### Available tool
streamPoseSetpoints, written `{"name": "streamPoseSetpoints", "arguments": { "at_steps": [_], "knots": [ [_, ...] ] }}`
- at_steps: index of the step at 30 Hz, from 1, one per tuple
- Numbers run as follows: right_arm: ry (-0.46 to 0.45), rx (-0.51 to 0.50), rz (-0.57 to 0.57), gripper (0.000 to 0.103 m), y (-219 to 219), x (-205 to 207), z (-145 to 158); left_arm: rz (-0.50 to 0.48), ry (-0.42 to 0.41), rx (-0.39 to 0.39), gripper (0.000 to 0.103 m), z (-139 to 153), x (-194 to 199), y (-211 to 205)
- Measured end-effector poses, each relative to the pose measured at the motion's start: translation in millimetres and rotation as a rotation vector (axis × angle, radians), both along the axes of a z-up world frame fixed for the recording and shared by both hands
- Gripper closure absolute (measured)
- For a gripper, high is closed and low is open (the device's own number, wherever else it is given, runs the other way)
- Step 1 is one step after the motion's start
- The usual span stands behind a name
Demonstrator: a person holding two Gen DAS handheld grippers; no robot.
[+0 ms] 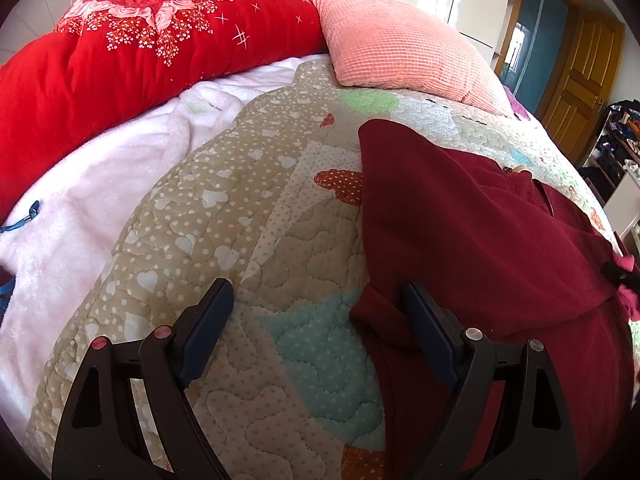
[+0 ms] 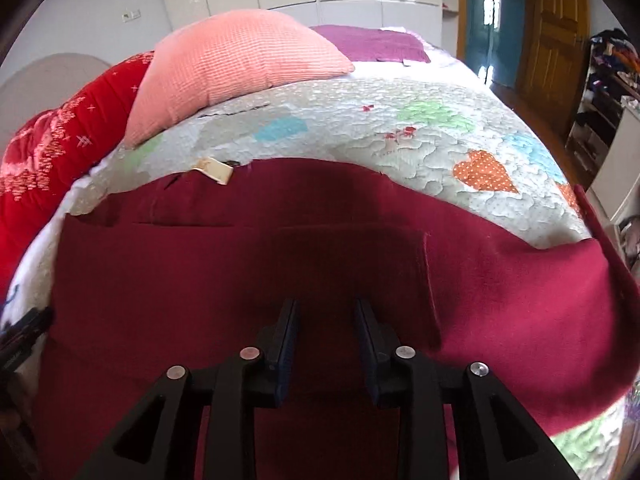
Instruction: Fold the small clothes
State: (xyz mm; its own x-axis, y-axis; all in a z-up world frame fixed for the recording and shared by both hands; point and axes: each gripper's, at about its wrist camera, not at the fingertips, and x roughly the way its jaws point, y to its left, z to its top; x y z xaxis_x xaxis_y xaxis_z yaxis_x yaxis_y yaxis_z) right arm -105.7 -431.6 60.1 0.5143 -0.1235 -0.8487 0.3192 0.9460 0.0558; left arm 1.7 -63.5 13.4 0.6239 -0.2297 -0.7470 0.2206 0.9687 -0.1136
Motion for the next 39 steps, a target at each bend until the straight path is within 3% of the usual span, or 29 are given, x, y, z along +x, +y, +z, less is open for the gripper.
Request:
{"name": "streamPoseSetpoints", "arguments": {
  "at_steps": [1, 3, 6, 9, 12, 16, 17, 18, 19, 20, 21, 24, 29, 34, 37, 39],
  "knots": [
    [-0.02, -0.01, 0.002, 0.07, -5, -7, 10, 0.0, -0.009, -0.003, 0.016, 2, -1, 1],
    [-0.05, -0.091, -0.037, 0.056, -21, -20, 27, -0.001, -0.031, -0.008, 0.016, 7, -5, 1],
    [-0.067, -0.206, -0.157, 0.039, -66, -39, 46, -0.011, -0.072, -0.021, 0.016, 15, -12, 1],
    [-0.022, -0.275, -0.327, 0.036, -128, -48, 48, -0.029, -0.077, -0.01, 0.016, 15, -12, -3],
    [0.103, -0.214, -0.415, 0.036, -194, -43, 26, -0.034, -0.044, 0.0, 0.016, 10, -7, -5],
    [0.143, -0.117, -0.447, 0.036, -237, -41, -3, -0.028, -0.005, -0.031, 0.016, 4, -1, -1],
    [0.104, -0.077, -0.446, 0.043, -243, -47, -4, -0.027, 0.001, -0.035, 0.016, 3, 0, -1],
    [0.068, -0.029, -0.449, 0.062, -247, -52, -2, -0.026, 0.004, -0.038, 0.016, 3, 0, -1],
    [0.049, 0.004, -0.454, 0.068, -249, -58, 0, -0.026, 0.003, -0.038, 0.016, 3, -1, -1],
    [0.041, 0.005, -0.459, 0.086, -252, -63, 3, -0.026, 0.001, -0.036, 0.016, 3, -1, -1],
    [0.044, -0.012, -0.457, 0.097, -252, -67, 7, -0.026, -0.002, -0.033, 0.016, 3, -2, -1],
    [0.026, -0.02, -0.463, 0.097, -255, -81, 18, -0.021, -0.011, -0.031, 0.016, 5, -4, -1],
    [-0.19, 0.066, -0.347, 0.097, -215, -100, 79, -0.014, -0.048, -0.053, 0.016, 15, -10, 4],
    [-0.358, 0.09, -0.05, 0.097, -102, -70, 150, -0.065, -0.06, -0.18, 0.016, 30, -19, 10],
    [-0.424, 0.152, 0.122, 0.097, -31, -40, 165, -0.092, -0.048, -0.242, 0.016, 34, -18, 13],
    [-0.432, 0.224, 0.24, 0.097, 21, -15, 153, -0.089, -0.035, -0.256, 0.016, 33, -16, 14]
  ]
}}
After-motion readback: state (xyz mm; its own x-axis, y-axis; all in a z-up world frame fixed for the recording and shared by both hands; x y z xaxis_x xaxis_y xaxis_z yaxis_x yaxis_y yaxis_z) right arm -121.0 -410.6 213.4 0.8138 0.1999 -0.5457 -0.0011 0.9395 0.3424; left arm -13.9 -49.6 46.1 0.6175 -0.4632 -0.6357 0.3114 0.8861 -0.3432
